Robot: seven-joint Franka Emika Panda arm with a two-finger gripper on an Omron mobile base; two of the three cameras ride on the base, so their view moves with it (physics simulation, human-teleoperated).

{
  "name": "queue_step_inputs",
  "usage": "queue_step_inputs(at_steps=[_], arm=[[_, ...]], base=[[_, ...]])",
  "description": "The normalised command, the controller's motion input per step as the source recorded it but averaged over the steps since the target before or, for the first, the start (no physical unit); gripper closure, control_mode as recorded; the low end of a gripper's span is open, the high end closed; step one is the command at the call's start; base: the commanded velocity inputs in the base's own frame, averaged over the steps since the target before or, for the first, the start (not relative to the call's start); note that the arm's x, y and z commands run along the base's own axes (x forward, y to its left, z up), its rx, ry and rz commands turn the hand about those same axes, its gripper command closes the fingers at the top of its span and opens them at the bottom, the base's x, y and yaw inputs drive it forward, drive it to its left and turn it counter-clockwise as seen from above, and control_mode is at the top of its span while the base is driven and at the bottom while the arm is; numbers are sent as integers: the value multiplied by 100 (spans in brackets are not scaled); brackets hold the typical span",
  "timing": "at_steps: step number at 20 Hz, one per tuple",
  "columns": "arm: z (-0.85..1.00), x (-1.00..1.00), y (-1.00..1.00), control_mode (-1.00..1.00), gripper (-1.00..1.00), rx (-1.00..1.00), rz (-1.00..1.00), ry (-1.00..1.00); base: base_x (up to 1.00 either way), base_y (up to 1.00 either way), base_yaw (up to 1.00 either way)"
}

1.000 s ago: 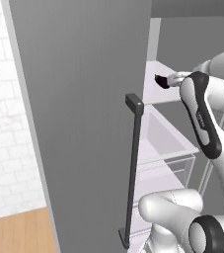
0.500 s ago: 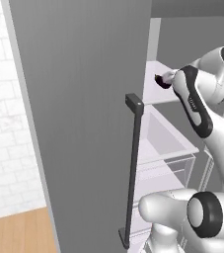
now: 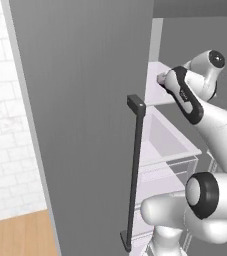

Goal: Place one eggplant and one chicken drumstick in each tupperware on the nearby counter, to pack two identical lunches.

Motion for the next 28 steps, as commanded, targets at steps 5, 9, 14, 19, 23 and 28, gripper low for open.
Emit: queue_step_inputs(at_steps=[5,9,14,19,23,28], arm=[[-13,52,-2,-100,-100,0,3,2],[-17,36,0,-100,-100,0,3,0],[-17,33,0,-100,-100,0,3,0],[-23,18,0,-100,100,0,1,0],[-37,0,0,-100,100,0,0,0],[-37,-32,0,-100,100,0,2,1]], base=[[0,0,0],[0,0,0],[0,0,0],[0,0,0],[0,0,0],[0,0,0]])
